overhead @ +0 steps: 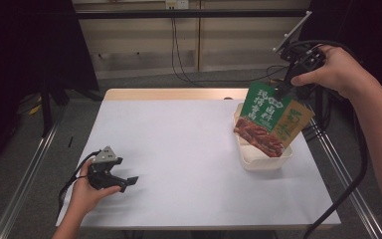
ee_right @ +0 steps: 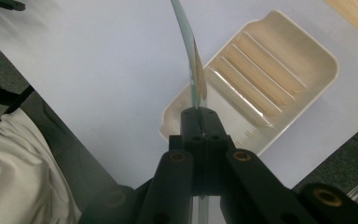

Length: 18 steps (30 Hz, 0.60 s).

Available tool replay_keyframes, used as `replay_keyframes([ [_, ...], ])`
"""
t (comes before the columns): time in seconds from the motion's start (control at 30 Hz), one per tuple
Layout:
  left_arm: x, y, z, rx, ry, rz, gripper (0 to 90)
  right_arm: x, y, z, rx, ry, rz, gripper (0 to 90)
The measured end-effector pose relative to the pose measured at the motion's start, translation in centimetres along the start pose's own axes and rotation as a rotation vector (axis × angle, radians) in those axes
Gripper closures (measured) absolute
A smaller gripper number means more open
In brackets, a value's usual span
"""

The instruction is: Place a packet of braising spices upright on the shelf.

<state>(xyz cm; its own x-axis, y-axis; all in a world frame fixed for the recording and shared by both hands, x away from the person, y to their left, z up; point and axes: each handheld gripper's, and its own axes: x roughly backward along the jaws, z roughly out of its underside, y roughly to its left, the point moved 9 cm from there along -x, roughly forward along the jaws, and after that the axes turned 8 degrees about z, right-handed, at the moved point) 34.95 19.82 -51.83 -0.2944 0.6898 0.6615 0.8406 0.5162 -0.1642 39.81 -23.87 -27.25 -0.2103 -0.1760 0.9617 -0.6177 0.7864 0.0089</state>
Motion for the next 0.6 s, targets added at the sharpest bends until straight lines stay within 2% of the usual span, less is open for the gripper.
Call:
replay_keyframes([
  [0.13, 0.0, 0.0, 0.0, -0.001, 0.001, -0.001, 5.5, 0.0, -0.3, 0.2, 0.000, 0.003, 0.014, 90.0],
  [0.33, 0.0, 0.0, 0.0, 0.000, 0.006, -0.006, 5.5, -0.3, -0.3, 0.8, 0.000, 0.030, 0.005, 90.0],
  [0.47, 0.1, 0.1, 0.1, -0.011, 0.013, -0.016, 5.5, -0.5, -0.4, 0.9, -0.003, 0.023, 0.004, 90.0],
  [0.6, 0.0, 0.0, -0.1, -0.003, -0.004, -0.007, 5.5, -0.7, -0.5, 1.3, -0.010, 0.032, -0.002, 90.0],
])
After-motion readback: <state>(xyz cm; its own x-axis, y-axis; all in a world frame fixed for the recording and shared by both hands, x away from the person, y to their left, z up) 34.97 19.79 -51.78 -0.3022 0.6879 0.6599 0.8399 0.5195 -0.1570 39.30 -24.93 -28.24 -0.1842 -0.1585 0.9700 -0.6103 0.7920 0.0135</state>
